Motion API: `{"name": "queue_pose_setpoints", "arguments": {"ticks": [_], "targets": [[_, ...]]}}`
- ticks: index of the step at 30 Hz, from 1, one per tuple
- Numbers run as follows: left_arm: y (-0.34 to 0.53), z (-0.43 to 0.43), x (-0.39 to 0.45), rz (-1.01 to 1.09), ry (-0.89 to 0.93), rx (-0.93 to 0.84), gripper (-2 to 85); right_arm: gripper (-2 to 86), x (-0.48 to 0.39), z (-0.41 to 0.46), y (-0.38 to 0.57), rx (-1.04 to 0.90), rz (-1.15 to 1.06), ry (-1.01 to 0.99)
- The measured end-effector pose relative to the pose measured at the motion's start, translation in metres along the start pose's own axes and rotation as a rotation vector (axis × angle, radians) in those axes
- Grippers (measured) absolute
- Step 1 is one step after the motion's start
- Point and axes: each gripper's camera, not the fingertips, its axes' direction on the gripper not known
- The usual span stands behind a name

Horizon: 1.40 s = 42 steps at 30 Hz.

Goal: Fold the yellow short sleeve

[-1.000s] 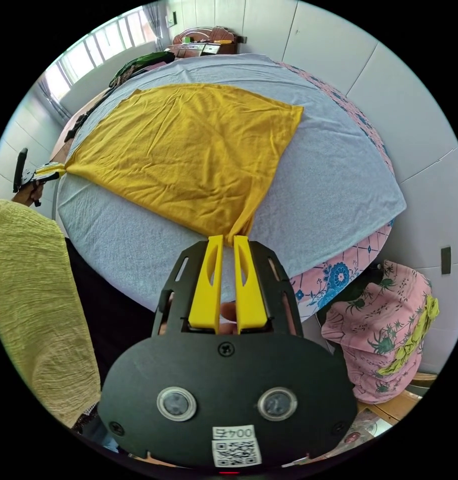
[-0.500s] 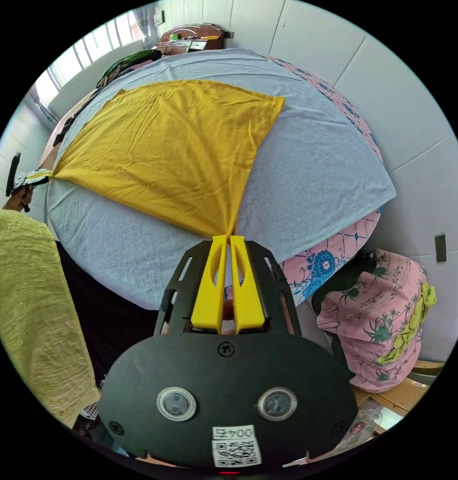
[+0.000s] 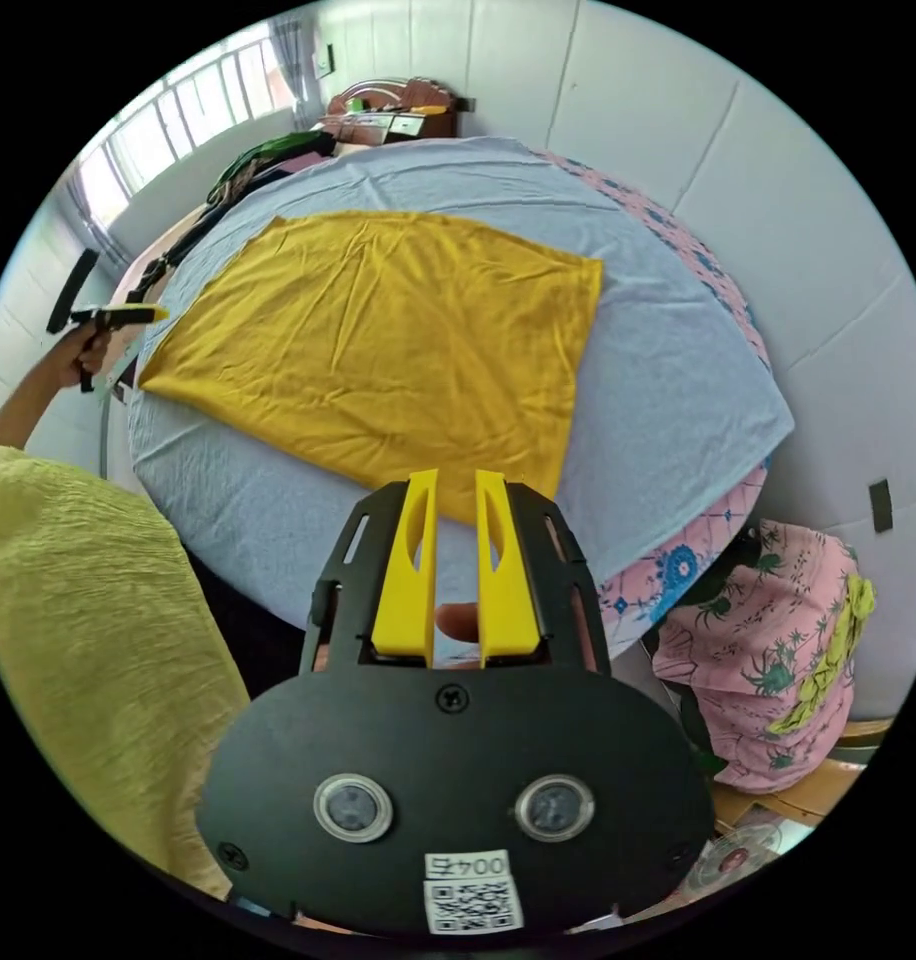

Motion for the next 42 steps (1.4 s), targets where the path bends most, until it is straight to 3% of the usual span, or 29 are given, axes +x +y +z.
{"name": "queue_pose_setpoints", "arguments": {"ticks": [4,12,26,29,32,42], "targets": [[-0.034,0.023,-0.007,-0.091,0.02,-0.082,6.1,5.8,0.005,0.024,-0.005,-0.093,0.002,-0.031],[-0.047,0.018,0.002,-0.115,0.104,-0.021,1.4,5.2,0.032,0.038,-0.008,-0.123,0.018,-0.011],[-0.057,0.001,0.062,-0.08,-0.15,0.001,0.3,3.4,0.116,0.044,-0.01,-0.062,0.08,-0.056],[-0.053,-0.011,0.095,-0.026,-0.099,0.093,0.4,7.2,0.151,0.034,-0.004,0.033,0.198,-0.111],[-0.047,0.002,0.135,0.085,-0.055,0.067,0.5,6.8,0.194,0.033,0.002,0.091,0.343,-0.176],[-0.031,0.025,0.2,0.25,-0.075,-0.022,0.5,8.0,0.285,0.053,0.013,0.047,0.589,-0.433]]}}
